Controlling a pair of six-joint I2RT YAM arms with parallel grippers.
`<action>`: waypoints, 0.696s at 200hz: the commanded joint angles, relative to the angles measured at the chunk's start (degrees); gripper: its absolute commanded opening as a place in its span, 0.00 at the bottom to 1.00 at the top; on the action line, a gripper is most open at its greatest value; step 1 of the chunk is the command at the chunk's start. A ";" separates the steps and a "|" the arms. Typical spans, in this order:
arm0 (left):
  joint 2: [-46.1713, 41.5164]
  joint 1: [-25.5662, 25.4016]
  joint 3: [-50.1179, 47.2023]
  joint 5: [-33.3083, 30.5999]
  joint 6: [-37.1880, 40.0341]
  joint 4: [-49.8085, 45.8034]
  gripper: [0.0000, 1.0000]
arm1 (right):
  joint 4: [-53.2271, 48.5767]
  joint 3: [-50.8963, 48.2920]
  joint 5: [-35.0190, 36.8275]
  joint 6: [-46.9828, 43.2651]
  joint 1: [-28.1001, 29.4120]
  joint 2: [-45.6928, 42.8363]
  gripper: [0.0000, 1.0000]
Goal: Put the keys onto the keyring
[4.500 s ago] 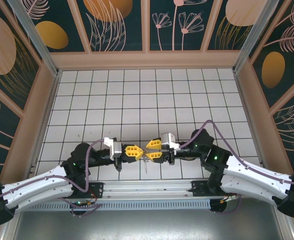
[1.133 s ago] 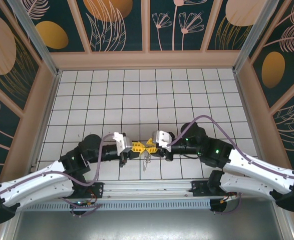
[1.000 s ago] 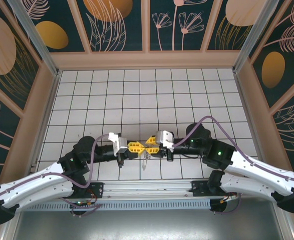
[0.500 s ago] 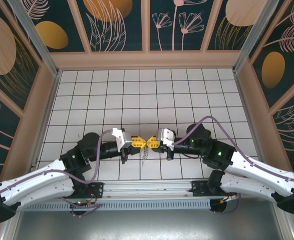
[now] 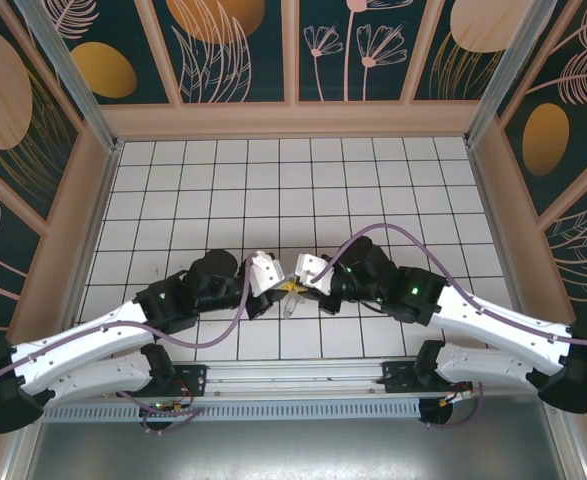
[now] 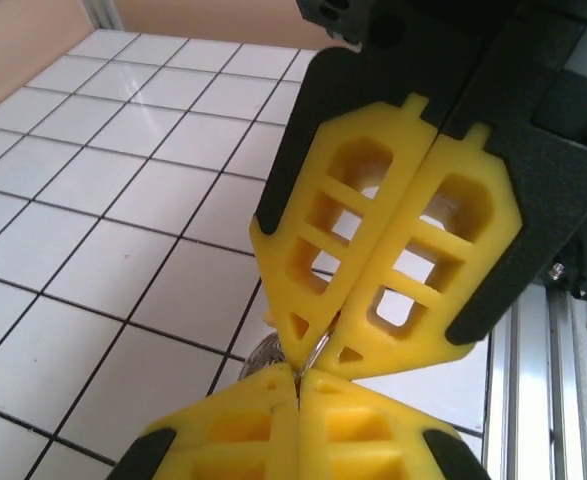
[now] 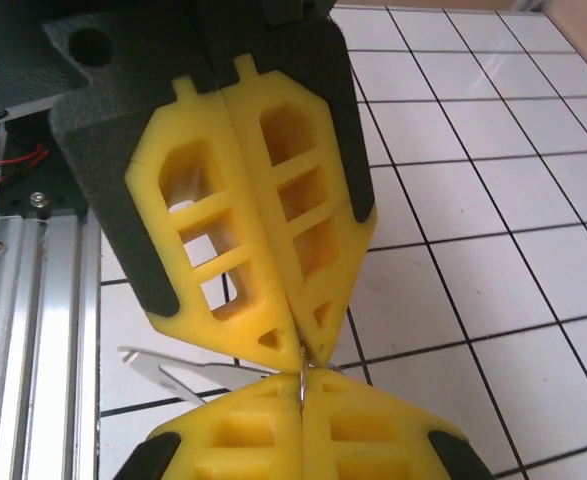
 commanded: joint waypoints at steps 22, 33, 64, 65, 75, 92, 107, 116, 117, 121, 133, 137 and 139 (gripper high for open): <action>-7.47 -1.43 -5.58 12.86 -5.32 19.21 0.00 | 18.11 -5.21 -9.26 1.08 1.06 -6.58 0.16; -8.15 -1.42 -5.93 13.94 -6.05 20.56 0.00 | 19.98 -6.74 -10.07 1.88 0.98 -7.91 0.18; -9.51 -1.41 -7.07 15.13 -7.53 23.44 0.00 | 22.59 -8.83 -11.19 3.43 0.66 -10.18 0.20; -9.52 -1.42 -7.17 15.12 -7.60 23.60 0.00 | 22.64 -8.88 -11.19 3.46 0.66 -10.25 0.20; -9.91 -1.41 -7.96 15.17 -8.48 25.66 0.00 | 23.15 -9.26 -11.19 3.98 0.61 -10.75 0.19; -9.74 -1.43 -9.60 16.63 -10.68 30.80 0.00 | 24.53 -10.15 -11.12 5.09 0.59 -11.74 0.16; -8.96 -1.42 -11.46 18.53 -13.31 37.03 0.00 | 26.25 -11.38 -11.41 6.05 0.57 -12.74 0.15; -8.53 -1.43 -12.50 19.03 -14.71 39.92 0.00 | 27.18 -12.16 -11.49 6.53 0.60 -13.37 0.12; -8.50 -1.43 -12.56 19.04 -14.83 40.24 0.00 | 27.18 -12.16 -11.49 6.53 0.60 -13.37 0.12; -8.31 -1.43 -12.92 18.96 -15.23 41.17 0.00 | 27.41 -12.39 -11.37 6.64 0.60 -13.63 0.10; -7.72 -1.42 -13.28 19.04 -15.77 42.25 0.00 | 27.49 -12.56 -10.57 6.58 0.50 -14.07 0.01; -7.54 -1.42 -13.22 19.12 -15.85 42.03 0.00 | 27.33 -12.47 -10.02 6.49 0.48 -14.19 0.00; -7.36 -1.42 -13.03 19.20 -15.84 41.80 0.00 | 27.22 -12.35 -9.75 6.48 0.48 -14.19 0.00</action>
